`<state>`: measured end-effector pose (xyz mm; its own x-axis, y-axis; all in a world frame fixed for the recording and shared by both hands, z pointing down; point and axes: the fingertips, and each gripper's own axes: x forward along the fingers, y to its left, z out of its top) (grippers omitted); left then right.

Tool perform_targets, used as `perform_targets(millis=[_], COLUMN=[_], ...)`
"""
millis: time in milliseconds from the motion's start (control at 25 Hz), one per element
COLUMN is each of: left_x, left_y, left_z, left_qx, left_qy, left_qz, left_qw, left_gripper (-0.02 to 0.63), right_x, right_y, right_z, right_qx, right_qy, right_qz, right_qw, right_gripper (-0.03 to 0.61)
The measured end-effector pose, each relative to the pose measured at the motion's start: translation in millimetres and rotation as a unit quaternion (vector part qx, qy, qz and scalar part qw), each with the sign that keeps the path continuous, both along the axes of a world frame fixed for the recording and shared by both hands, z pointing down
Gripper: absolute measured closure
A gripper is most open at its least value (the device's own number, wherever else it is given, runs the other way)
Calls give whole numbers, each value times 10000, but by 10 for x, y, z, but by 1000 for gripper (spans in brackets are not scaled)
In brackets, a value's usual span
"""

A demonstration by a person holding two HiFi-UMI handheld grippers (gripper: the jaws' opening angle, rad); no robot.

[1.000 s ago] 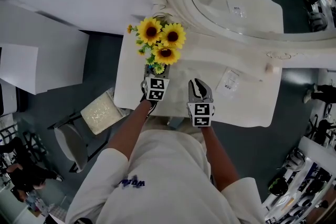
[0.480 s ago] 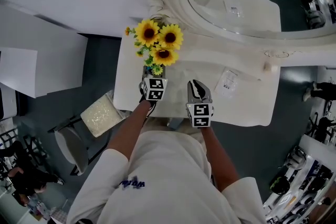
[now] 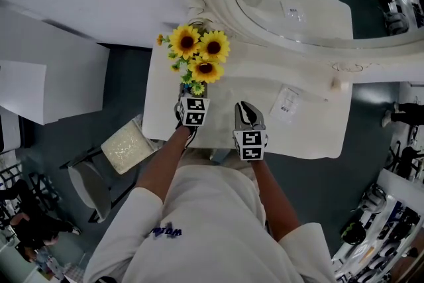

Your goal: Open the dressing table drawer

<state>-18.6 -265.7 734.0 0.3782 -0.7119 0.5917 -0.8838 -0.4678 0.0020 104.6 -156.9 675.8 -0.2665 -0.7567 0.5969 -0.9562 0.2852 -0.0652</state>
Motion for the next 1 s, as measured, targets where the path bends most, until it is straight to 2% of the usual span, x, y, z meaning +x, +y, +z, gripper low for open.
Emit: perform_targets(millis=[160,400,560,1000], left_x=[0,-19,-29,-57], left_y=[9,36,60,161], left_z=[12,10,18,11], left_qx=[-16,-57,-66,-78], left_qy=[30,35,61,82], left_qz=[-8,89,93,140], left_qw=[10000,9999,9999,9998], left_gripper=[520,520,520,520], right_x=[-11,44,41,-94], right_y=[-1,9,-2,25], right_z=[19,35,9,126], right_qx=[-28,-107,-153,-360], right_qy=[10,88,-6,15], right_qz=[-12,35,120,-32], right_qw=[10000,9999,9998,9993], right_gripper=[526,566,566,566])
